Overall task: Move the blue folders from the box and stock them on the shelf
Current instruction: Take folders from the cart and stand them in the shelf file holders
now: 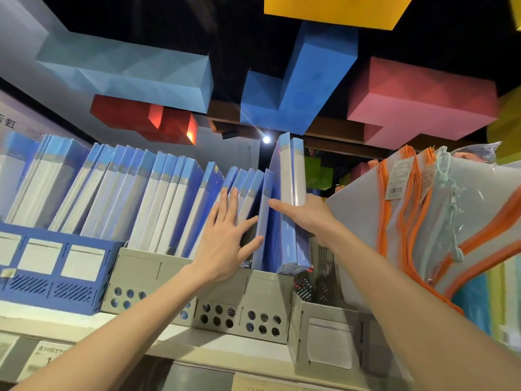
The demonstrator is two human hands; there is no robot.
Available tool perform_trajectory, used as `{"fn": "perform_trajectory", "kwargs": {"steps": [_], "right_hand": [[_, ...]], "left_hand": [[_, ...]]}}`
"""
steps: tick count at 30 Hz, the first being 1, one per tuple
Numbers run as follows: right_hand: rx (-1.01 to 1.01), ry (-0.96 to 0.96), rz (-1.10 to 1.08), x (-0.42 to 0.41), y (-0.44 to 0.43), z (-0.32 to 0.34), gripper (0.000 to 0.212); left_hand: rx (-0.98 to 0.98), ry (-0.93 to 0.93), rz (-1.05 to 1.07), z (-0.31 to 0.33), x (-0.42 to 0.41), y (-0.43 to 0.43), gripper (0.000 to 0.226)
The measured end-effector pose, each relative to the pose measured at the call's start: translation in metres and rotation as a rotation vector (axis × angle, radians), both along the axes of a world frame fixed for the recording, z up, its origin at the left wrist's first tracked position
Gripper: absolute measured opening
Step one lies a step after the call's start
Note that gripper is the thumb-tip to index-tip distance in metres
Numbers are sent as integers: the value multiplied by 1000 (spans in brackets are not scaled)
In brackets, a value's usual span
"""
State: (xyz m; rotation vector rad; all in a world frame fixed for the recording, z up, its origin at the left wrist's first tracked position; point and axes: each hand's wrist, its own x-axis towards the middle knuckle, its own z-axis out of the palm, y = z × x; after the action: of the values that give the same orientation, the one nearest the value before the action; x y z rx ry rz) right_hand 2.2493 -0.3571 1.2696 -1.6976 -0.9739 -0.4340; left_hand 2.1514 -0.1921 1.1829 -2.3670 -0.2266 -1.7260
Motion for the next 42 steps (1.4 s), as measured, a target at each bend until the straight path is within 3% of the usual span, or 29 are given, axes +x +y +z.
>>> {"fn": "perform_trajectory", "kwargs": {"steps": [13, 19, 24, 30, 37, 42], "right_hand": [[273, -194, -121, -8, 15, -21, 40], [403, -242, 12, 1, 33, -30, 30], [416, -147, 101, 10, 42, -42, 31], [199, 22, 168, 13, 37, -48, 32], [-80, 134, 342, 22, 19, -57, 57], [-220, 194, 387, 24, 3, -58, 60]], "left_hand": [[-13, 7, -110, -5, 1, 9, 56], [20, -14, -114, -6, 2, 12, 57], [26, -24, -102, -9, 3, 14, 56], [34, -32, -87, -9, 7, 16, 57], [32, -40, -96, -9, 7, 17, 59], [19, -48, -126, -9, 6, 14, 58]]}}
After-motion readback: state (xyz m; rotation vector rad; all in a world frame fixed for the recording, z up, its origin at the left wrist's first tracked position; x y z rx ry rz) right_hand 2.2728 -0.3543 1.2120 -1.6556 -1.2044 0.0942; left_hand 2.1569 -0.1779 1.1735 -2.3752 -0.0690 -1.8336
